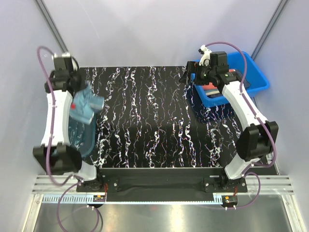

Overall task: Fold and stack the towels
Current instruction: Grab crumpled towel, then move the towel to the center of the board

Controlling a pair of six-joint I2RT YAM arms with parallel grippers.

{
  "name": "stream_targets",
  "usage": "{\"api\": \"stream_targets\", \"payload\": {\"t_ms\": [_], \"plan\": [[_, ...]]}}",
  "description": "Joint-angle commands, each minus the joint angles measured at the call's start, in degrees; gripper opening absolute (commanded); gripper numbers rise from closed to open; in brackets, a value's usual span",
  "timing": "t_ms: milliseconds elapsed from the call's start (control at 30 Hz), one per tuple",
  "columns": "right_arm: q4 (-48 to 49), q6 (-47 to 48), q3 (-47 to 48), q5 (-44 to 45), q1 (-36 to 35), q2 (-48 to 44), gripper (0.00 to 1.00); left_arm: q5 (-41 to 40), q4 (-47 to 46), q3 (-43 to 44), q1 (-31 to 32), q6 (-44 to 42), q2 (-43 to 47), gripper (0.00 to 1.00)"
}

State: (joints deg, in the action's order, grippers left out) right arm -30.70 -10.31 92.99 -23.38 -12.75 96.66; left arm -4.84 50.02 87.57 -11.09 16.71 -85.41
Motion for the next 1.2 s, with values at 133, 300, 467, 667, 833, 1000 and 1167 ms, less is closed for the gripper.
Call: {"api": "stream_targets", "payload": {"t_ms": [133,300,467,667,833,1000,1167], "plan": [[6.79,-12.89,0.26,-1.92,-0.34,-6.93,1.00,24.46,-10.70,9.83,13.54,4.01,15.78,0.00],[8.46,-12.81,-3.77,-8.71,-0.25,-9.64,1.00,31.22,-24.33,-11.42,20.13,9.91,20.80,0.05],[3.21,-12.20,-9.22,-1.68,-0.34,-11.14,1.00,26.20,-33.74,-34.01,32.78,13.78,20.47,0.14],[-3.12,-7.28,-13.80,9.55,-3.23,-9.30,0.98,25.50,-38.36,-41.97,43.08,14.06,10.27,0.38],[-1.04,-5.35,-13.55,8.97,-8.77,-4.74,0.92,6.57,-24.03,-34.59,41.16,10.10,13.07,0.57],[-4.19,-0.68,-1.08,10.63,-17.29,11.51,0.81,4.05,-21.45,-40.01,31.95,12.02,17.37,0.57],[-4.11,1.60,13.78,6.85,-22.92,24.61,0.66,3.79,-24.53,-49.24,29.37,15.89,25.01,0.56]]}}
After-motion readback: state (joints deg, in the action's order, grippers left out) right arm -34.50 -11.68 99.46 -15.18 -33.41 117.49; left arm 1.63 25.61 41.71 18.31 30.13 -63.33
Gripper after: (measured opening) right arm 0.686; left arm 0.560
